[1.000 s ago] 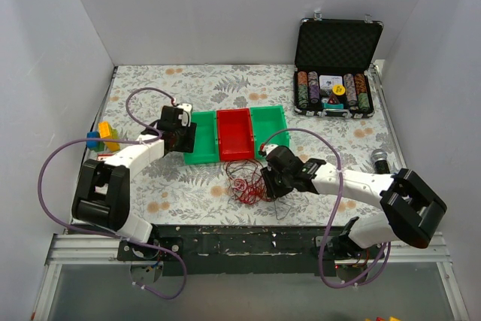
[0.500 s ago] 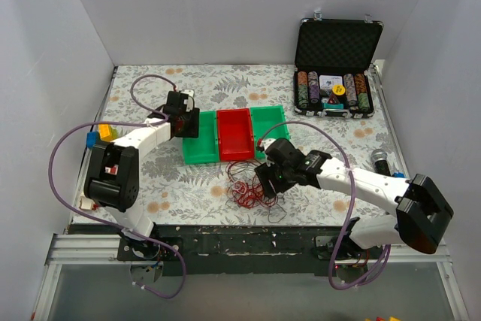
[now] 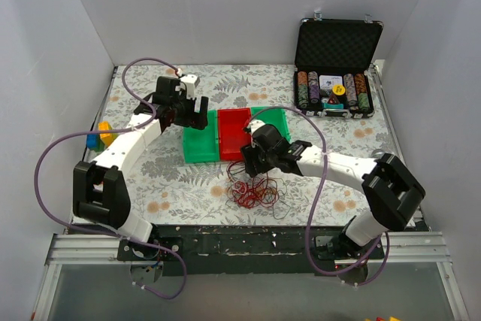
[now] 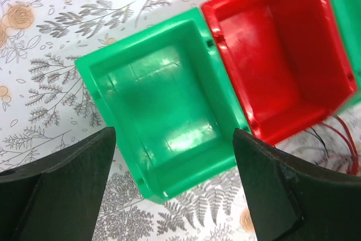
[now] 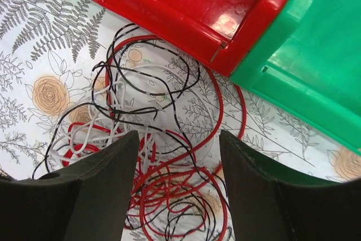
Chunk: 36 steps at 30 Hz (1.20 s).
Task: Untangle the cables
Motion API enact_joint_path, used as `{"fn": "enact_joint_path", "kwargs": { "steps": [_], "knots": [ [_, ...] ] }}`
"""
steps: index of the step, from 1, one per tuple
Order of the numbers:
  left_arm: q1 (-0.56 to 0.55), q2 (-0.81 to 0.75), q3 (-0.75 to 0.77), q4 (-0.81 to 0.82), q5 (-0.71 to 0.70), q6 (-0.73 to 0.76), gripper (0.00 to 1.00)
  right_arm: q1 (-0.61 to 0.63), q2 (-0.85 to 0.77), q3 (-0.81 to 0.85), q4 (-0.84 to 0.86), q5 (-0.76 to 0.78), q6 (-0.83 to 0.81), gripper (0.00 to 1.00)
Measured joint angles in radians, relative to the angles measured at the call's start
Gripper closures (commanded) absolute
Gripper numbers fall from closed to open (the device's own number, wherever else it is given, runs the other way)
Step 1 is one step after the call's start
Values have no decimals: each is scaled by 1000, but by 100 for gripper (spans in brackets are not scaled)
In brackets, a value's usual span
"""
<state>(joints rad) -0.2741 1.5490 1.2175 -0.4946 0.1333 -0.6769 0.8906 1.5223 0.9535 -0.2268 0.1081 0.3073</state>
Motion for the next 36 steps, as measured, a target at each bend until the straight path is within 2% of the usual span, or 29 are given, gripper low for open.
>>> {"fn": "enact_joint_path", "kwargs": {
  "steps": [5,9,11,14,19,22,26,31,36],
  "knots": [
    [0,-86,-25,-47,116,78,13,-5,28,-64,81,-74,-1,60],
    [-1,-127,-55,-62,221,137,5,-5,-5,-138,122,-185,-16,72],
    [-6,-142,-77,-67,270,172,4,-5,-44,-168,122,-243,-30,77],
    [-29,-158,-114,-75,321,227,3,-4,-102,-196,124,-330,-54,80],
    [-113,-159,-137,-108,394,339,2,9,-148,-217,112,-435,-85,79],
    [-175,-159,-138,-114,421,410,2,14,-148,-217,107,-467,-101,75],
    [-242,-159,-145,-119,473,530,2,15,-140,-214,102,-485,-119,62],
    [-252,-158,-164,-116,537,669,2,15,-178,-218,96,-451,-125,44],
    [-252,-125,-165,-74,576,731,4,14,-386,-299,108,-388,-98,39]
  ]
}}
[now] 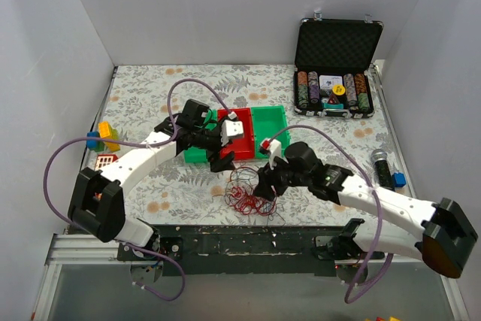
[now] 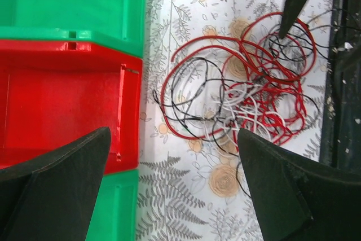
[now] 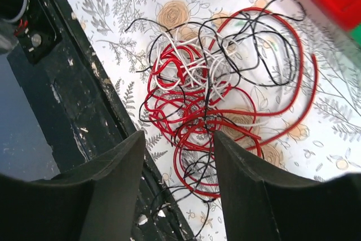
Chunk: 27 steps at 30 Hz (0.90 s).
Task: Untangle the cables
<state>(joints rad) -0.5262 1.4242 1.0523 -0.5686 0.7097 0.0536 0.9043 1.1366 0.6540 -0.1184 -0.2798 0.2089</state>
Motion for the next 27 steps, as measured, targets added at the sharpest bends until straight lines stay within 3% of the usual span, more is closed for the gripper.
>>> {"fn": "enact_joint_path", "kwargs": {
  "steps": [7,13,19,21,25,27],
  "knots": [
    [-26,93,-10,106,13,1,7,-57,-209,-146,48,84,82,40],
    [-104,106,-31,106,14,154,25,-137,-224,-177,48,102,128,45],
    [-160,138,-39,108,-4,264,27,-177,-223,-177,61,93,141,51],
    [-164,162,-39,114,-16,283,30,-183,-223,-178,67,89,144,55],
    [-164,211,-38,121,-40,323,48,-191,-233,-180,68,80,153,66],
    [-164,223,-38,122,-54,343,50,-195,-239,-180,69,75,155,66]
  ]
}}
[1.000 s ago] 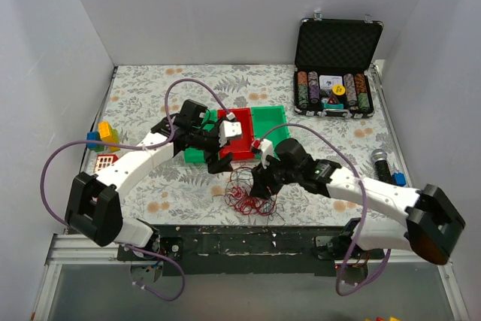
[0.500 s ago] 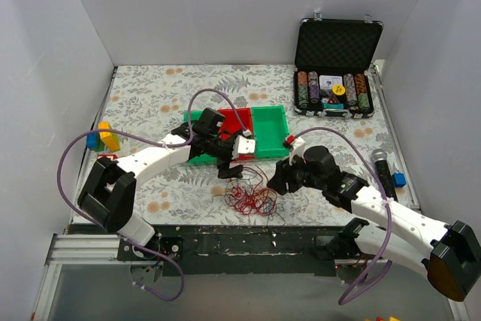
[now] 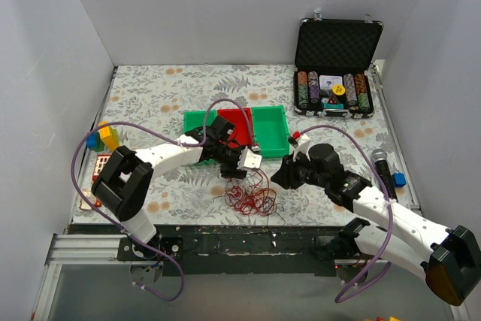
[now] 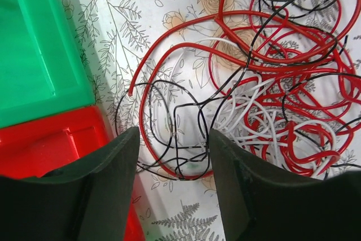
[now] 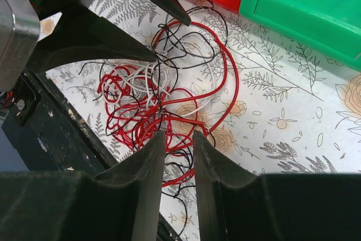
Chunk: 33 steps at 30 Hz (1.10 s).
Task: Untangle the cables
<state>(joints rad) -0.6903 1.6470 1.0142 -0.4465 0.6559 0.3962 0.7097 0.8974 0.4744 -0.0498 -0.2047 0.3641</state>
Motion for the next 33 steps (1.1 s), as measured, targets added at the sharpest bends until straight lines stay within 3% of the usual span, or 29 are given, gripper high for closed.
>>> {"fn": "enact_joint_path", "kwargs": {
  "steps": [2,7,12,16,21,24,29,33],
  "knots": [
    [0,3,0,5,-14,11,52,-3,-6,0,0,-3,0,67],
    [-1,3,9,5,-20,-3,78,-3,-8,0,0,-8,0,69],
    [-4,8,53,-34,-22,-9,85,-3,-6,0,0,-10,0,72],
    [-7,20,68,-65,-40,-7,100,-3,1,0,0,-11,-1,74],
    [-8,20,67,-59,-63,-20,100,-4,6,0,-2,-11,-1,74],
    [-8,19,69,-50,-67,-56,100,-5,6,0,-3,-11,-2,69],
    [-8,0,129,-56,-71,-158,100,-8,11,6,-5,-7,-6,46],
    [-8,-75,183,-69,-67,-244,100,-8,25,29,-6,0,-18,37]
  ]
}}
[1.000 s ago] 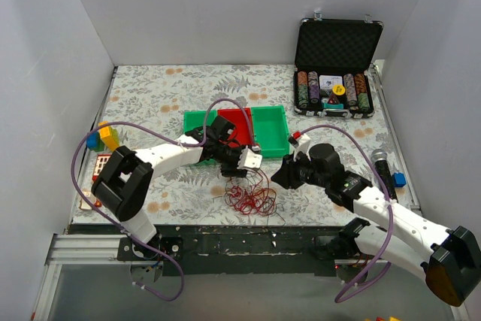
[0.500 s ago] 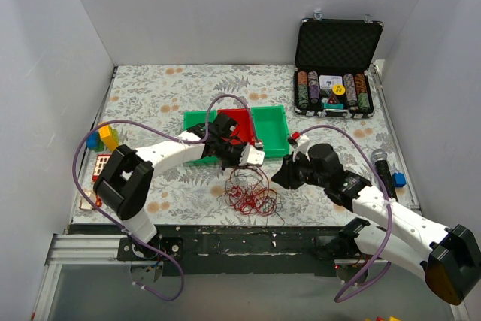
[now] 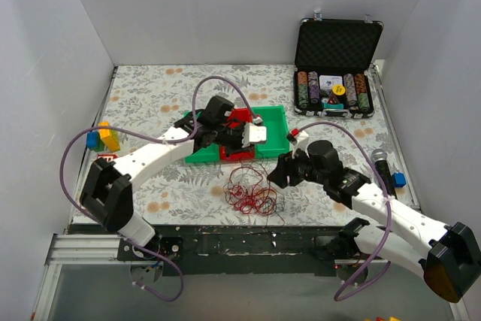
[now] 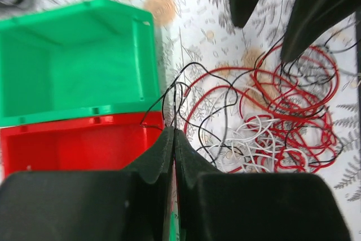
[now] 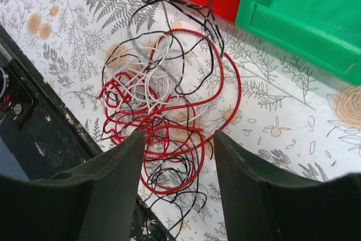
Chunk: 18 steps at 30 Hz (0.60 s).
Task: Untangle the cables
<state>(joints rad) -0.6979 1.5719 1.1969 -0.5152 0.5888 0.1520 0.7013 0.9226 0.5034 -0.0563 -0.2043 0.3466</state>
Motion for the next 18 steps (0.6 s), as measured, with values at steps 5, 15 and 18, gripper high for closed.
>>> {"fn": "enact_joint_path", "kwargs": {
  "steps": [5,15,18],
  "knots": [
    [0,-164,16,-7,6,-89,100,-1,2,37,-1,21,-9,34],
    [0,-291,50,12,18,-258,100,-1,-33,92,123,72,-21,25],
    [0,-293,77,26,1,-303,100,-1,-33,91,212,47,-16,23]
  ]
}}
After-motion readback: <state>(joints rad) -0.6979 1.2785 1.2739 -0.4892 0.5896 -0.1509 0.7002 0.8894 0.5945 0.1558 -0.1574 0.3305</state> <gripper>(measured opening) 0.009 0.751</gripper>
